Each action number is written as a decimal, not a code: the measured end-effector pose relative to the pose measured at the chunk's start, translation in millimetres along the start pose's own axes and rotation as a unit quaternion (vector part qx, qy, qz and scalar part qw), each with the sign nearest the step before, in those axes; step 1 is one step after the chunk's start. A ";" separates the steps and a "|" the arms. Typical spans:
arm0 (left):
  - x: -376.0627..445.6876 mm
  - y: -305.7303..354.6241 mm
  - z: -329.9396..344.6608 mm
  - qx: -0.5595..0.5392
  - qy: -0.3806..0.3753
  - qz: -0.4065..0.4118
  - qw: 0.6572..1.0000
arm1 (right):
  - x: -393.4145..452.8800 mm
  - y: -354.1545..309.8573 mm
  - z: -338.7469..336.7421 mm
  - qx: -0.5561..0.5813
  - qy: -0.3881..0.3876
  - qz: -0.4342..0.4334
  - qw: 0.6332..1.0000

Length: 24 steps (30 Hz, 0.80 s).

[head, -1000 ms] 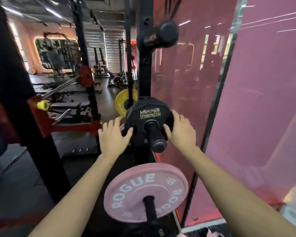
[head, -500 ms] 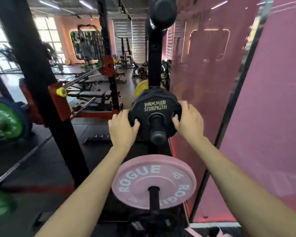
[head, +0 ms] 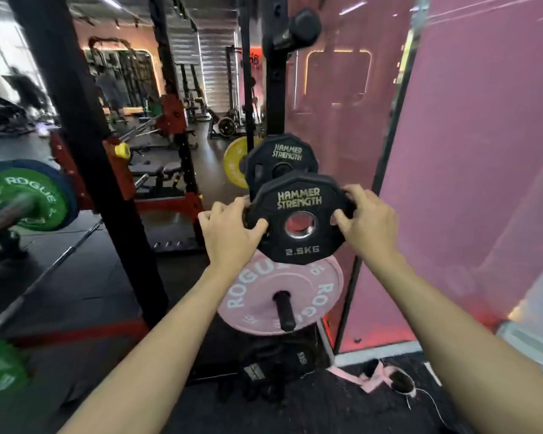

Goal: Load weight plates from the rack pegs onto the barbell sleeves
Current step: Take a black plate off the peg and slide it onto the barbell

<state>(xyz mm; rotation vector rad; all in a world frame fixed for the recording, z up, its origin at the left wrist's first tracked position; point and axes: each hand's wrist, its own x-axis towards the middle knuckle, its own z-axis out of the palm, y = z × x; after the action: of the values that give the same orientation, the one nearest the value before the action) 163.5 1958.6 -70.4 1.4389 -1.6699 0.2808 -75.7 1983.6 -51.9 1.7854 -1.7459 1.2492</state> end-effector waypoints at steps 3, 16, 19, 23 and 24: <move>-18.1 -0.5 -20.3 -0.010 -0.011 0.016 1.000 | -31.0 -11.5 -21.2 -0.007 -0.002 0.023 1.000; -92.1 -3.8 -115.7 -0.034 0.014 0.032 0.999 | -111.6 -68.5 -93.4 0.008 0.018 0.031 0.999; -121.1 -13.1 -144.9 -0.025 0.019 0.020 0.999 | -134.7 -85.8 -99.9 0.041 0.019 0.026 0.999; -168.8 -34.1 -186.6 -0.017 0.022 -0.007 1.000 | -170.9 -117.6 -101.3 0.084 0.014 0.013 0.996; -180.4 -41.8 -197.5 -0.006 0.022 -0.018 1.000 | -178.9 -128.1 -99.8 0.100 0.008 0.009 0.995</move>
<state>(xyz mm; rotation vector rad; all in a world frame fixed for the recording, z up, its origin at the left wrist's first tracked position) 280.4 2200.7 -102.3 1.4412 -1.6064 0.2795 35.5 2194.1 -93.0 1.8642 -1.6825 1.4887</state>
